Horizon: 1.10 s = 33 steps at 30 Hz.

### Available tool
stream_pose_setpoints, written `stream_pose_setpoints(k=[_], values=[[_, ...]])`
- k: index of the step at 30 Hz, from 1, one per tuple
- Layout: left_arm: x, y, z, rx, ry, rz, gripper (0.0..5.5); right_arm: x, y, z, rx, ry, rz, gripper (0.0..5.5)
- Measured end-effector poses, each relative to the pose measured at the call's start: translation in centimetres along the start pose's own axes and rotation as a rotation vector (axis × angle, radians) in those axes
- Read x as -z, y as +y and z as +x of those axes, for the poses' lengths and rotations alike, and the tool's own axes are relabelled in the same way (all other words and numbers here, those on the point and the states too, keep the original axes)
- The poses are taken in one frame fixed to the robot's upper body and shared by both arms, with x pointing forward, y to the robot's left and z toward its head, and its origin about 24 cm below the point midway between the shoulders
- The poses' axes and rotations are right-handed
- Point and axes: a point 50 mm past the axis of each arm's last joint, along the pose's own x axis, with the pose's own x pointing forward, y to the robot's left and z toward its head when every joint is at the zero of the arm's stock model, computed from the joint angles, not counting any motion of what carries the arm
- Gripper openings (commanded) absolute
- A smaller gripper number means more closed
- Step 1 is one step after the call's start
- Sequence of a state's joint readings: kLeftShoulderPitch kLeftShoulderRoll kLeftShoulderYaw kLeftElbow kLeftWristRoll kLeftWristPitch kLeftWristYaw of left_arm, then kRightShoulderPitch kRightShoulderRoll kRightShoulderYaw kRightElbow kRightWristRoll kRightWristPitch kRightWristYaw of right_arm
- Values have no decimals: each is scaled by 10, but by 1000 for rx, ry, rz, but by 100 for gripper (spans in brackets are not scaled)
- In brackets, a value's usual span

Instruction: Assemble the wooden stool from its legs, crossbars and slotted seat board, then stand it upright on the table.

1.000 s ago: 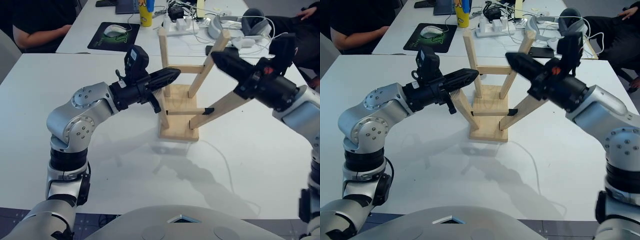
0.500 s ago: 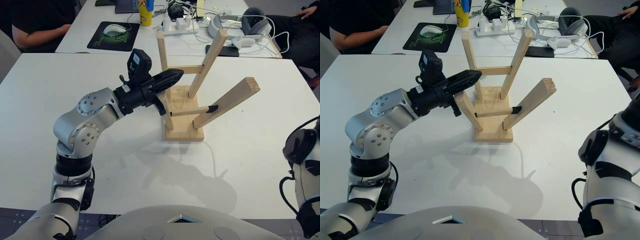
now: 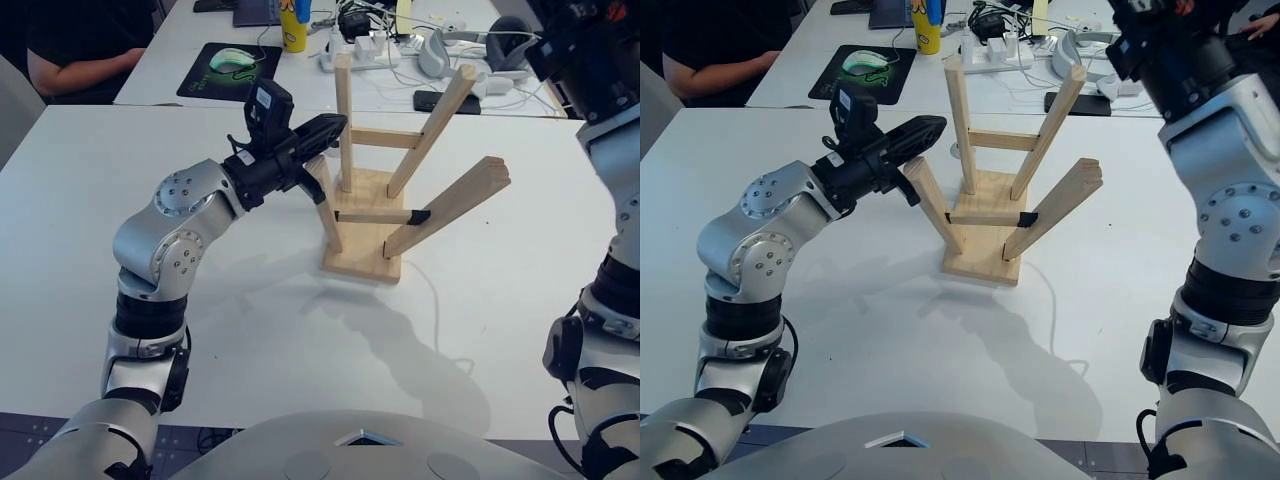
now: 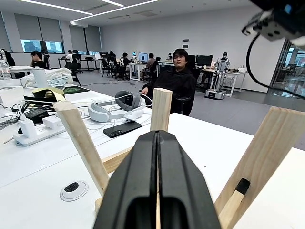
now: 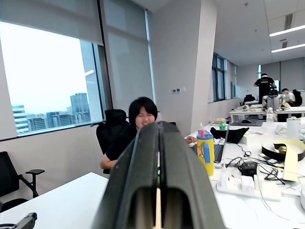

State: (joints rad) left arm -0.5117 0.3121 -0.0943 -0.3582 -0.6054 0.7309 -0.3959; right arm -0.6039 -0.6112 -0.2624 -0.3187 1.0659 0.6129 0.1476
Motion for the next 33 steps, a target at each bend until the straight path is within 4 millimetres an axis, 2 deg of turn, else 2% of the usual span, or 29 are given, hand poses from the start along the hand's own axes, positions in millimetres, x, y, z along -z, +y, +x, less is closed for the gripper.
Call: stream_pose_setpoints(k=[6, 11, 14, 19, 22, 25, 29, 33], values=[[1, -3, 4, -15, -7, -8, 2, -13, -3, -5, -1, -78, 53, 0], [2, 0, 8, -49, -13, -27, 2, -10, -1, -4, 7, -59, 6, 0], [3, 2, 13, -77, -17, -32, 2, -2, 3, -4, 11, -20, -48, 0], [3, 10, 14, -120, -26, -44, 2, 29, 7, -16, 7, 98, -131, 0], [6, 21, 13, -190, -7, -39, 2, 33, 6, -17, 34, 70, -123, 0], [35, 30, 8, -254, 117, -97, 2, 28, 3, -14, 63, 24, -120, 0], [38, 29, 8, -258, 121, -102, 2, 6, -2, -3, 97, -88, -142, 0], [38, 28, 10, -253, 122, -105, 2, -23, 3, 6, 80, -196, -184, 0]])
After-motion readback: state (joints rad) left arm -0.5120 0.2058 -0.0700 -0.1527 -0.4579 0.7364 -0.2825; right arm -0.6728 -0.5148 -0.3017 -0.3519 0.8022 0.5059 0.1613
